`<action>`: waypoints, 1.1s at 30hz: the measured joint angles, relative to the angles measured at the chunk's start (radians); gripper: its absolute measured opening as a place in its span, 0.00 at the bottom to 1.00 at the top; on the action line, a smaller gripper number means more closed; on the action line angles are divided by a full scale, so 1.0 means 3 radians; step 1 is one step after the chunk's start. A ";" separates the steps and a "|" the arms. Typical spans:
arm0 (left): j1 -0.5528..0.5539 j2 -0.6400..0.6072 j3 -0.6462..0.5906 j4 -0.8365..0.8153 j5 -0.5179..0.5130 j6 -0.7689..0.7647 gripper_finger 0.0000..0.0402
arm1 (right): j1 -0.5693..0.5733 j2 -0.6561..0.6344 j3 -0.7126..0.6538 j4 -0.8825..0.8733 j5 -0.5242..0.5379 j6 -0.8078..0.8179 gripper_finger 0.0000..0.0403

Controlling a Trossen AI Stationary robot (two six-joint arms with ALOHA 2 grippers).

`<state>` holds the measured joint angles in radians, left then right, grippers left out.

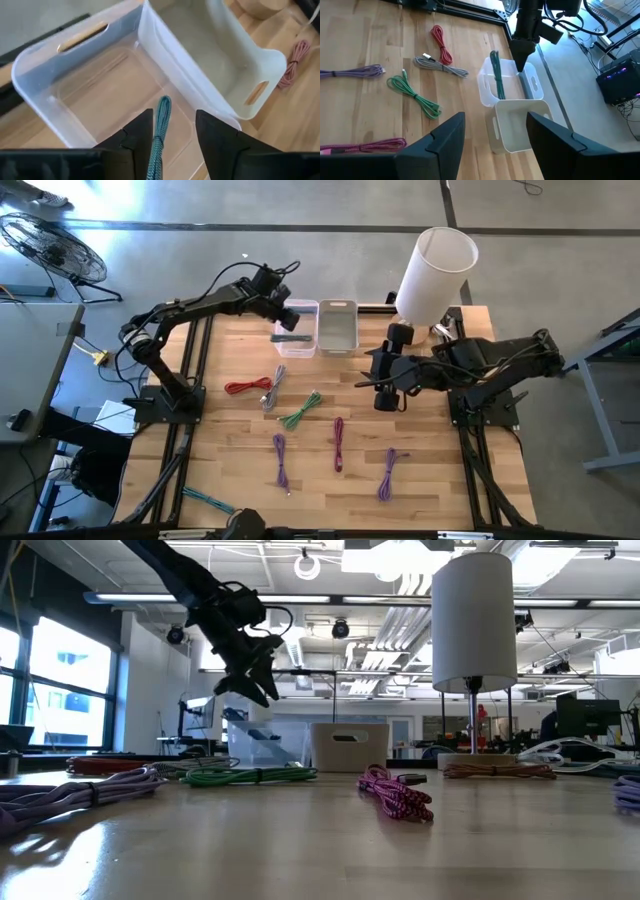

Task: Pick & Place USB Port
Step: Put the pink charger cable into the gray bin

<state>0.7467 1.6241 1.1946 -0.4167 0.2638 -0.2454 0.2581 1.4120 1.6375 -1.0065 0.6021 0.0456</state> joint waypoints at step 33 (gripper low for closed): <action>-0.1064 -0.0106 0.0272 -0.0510 0.3695 0.1241 0.19 | -0.0235 0.0000 0.0004 -0.1558 -0.1113 0.0180 0.51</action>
<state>0.4276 1.5922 1.2761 -0.5697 1.3723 0.1269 0.1875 1.4120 1.6386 -1.4740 0.2681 0.0995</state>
